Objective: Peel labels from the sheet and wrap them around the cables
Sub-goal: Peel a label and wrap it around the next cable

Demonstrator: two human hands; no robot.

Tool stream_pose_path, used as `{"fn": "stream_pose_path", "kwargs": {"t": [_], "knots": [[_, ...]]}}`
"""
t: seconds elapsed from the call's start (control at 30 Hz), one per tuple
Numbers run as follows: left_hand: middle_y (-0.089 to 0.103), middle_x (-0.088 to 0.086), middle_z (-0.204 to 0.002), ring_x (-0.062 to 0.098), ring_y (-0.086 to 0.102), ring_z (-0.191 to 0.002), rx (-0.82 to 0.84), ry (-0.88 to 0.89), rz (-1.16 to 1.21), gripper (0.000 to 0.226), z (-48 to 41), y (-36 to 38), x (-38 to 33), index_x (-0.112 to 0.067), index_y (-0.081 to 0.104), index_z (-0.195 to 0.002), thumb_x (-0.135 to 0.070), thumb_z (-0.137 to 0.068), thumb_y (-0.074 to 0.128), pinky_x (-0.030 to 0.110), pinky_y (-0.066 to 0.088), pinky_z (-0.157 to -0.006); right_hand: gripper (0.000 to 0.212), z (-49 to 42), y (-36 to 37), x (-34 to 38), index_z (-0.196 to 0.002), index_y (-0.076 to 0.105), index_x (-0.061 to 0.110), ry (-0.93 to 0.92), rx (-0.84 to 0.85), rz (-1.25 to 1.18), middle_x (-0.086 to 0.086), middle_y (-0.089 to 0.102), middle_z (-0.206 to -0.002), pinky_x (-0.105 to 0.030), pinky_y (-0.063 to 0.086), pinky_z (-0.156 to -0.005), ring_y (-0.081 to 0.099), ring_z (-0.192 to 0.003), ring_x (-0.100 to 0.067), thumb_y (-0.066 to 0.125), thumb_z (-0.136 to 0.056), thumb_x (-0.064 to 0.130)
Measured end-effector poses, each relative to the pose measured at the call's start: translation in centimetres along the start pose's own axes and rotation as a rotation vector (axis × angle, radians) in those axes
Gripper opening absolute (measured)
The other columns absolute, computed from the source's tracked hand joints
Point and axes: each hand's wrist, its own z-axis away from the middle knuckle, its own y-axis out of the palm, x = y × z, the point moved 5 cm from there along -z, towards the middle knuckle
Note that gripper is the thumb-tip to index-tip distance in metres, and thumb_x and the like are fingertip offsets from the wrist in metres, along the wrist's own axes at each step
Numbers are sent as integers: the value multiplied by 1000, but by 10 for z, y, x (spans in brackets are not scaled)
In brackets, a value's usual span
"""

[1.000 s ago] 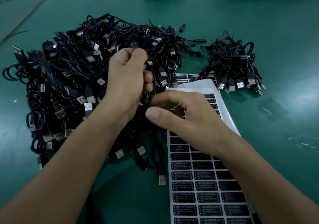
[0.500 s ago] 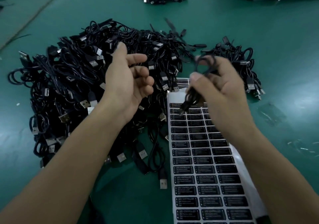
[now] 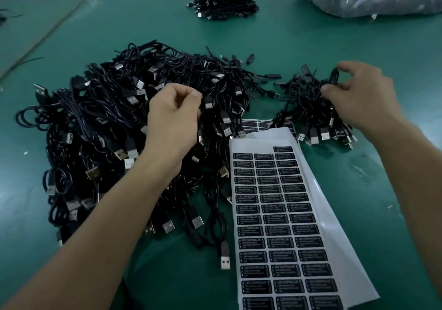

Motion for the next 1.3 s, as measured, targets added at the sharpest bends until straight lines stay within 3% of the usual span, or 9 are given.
{"fn": "stream_pose_path", "kwargs": {"t": [0.07,0.17,0.33,0.5,0.6,0.7,0.9,1.1,1.3], "knots": [[55,-10,-72,3,41,-45,5,69,-124,13,-1,-1,2,-24,60,-89,-17,-100,57,18,34,-42,58,3,2,-4,-148,45,16,43,20,74,-16,63,-126,-42,43,-105,49,-128,-38,62,-96,36],[60,-14,-83,0,51,-58,32,165,-268,16,1,0,3,-31,60,-92,-16,-96,62,14,44,-51,68,13,3,4,-151,39,14,44,-44,164,-17,46,-144,-45,33,-109,38,-135,-38,62,-94,43],[60,-18,-98,7,57,-78,46,212,-399,30,2,1,2,-38,54,-91,-10,-92,64,16,47,-62,41,37,11,50,-130,62,15,-186,-187,288,-16,49,-128,-36,31,-102,42,-122,-37,60,-95,34],[49,-5,-87,9,43,-59,-11,80,-197,33,-3,-2,9,-27,44,-85,5,-89,52,26,38,-47,16,60,67,102,-99,72,19,-339,191,59,7,69,-89,-31,58,-80,67,-79,-10,58,-99,25],[40,-1,-78,13,33,-59,-51,1,-78,35,-8,-5,12,-26,39,-83,7,-88,47,27,28,-48,23,59,98,114,-95,70,13,-294,256,41,1,66,-87,-38,56,-75,63,-81,-21,59,-97,33],[40,-2,-76,11,32,-56,-70,-33,-37,35,-9,-6,12,-26,40,-85,8,-88,46,23,28,-45,36,53,114,117,-80,59,12,-212,209,103,-2,58,-86,-33,42,-65,54,-80,-26,65,-92,45],[45,-2,-74,3,36,-39,-40,-63,-5,28,-7,-5,13,-23,47,-89,5,-90,52,18,29,-35,16,56,120,120,-96,69,16,-243,150,27,-2,63,-101,-34,48,-71,60,-91,-24,72,-89,31],[53,-5,-71,3,36,-36,-48,-96,97,13,-4,-5,9,-20,51,-89,-23,-99,59,19,28,-34,10,62,108,123,-78,67,19,-196,149,-458,12,62,-69,-22,48,-66,55,-65,-2,72,-86,22],[72,-6,-76,8,37,-41,35,-168,105,41,-5,-3,10,-15,66,-99,-52,-99,50,21,30,-41,8,88,84,112,-81,71,15,-211,366,-756,5,66,-72,-23,48,-65,57,-64,-6,78,-84,14]]}}
